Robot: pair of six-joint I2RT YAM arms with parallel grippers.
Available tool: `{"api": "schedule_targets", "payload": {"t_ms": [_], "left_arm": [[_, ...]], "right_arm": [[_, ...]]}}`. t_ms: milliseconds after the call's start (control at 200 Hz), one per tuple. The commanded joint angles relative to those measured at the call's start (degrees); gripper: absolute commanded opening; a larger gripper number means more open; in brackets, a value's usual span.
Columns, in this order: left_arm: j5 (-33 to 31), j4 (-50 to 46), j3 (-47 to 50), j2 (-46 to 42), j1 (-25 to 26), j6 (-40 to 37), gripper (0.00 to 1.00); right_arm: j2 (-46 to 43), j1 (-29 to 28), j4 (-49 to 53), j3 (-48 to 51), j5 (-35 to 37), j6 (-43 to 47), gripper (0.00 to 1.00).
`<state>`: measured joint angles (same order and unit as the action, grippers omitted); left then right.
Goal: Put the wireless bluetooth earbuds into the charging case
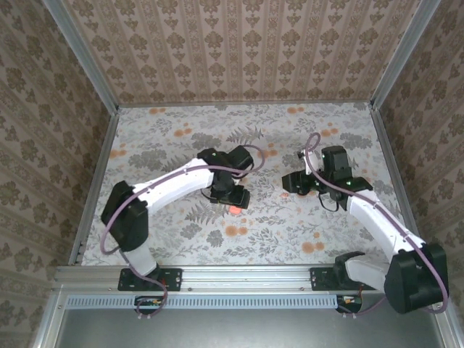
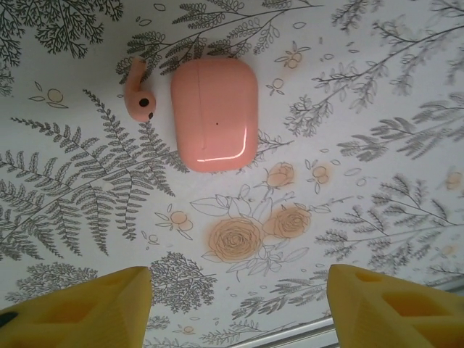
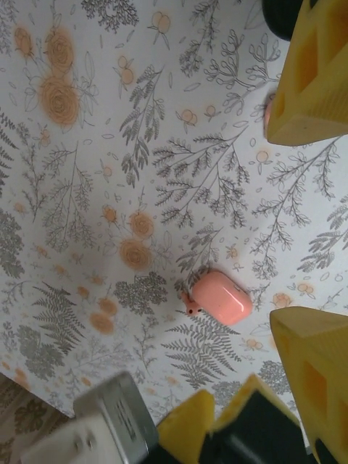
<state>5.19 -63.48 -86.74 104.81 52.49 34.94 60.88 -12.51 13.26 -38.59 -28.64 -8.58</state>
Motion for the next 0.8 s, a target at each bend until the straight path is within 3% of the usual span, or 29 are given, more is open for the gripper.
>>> {"api": "schedule_targets", "payload": {"t_ms": [0, 410, 795], "left_arm": [[-2.80, -7.33, -3.73, 4.16, 0.50, -1.08, 0.65], [-1.84, -9.49, -12.62, 16.64, -0.75, -2.81, 0.65], [-0.02, -9.52, -14.85, 21.67, -1.47, -3.54, 0.64]], "right_arm": [[-3.68, -0.90, -2.68, 2.87, 2.24, -4.25, 0.61], [-14.61, -1.51, 0.12, 8.70, 5.82, -6.79, 0.62], [-15.46, -1.47, 0.41, 8.88, 5.35, -6.76, 0.62]]}}
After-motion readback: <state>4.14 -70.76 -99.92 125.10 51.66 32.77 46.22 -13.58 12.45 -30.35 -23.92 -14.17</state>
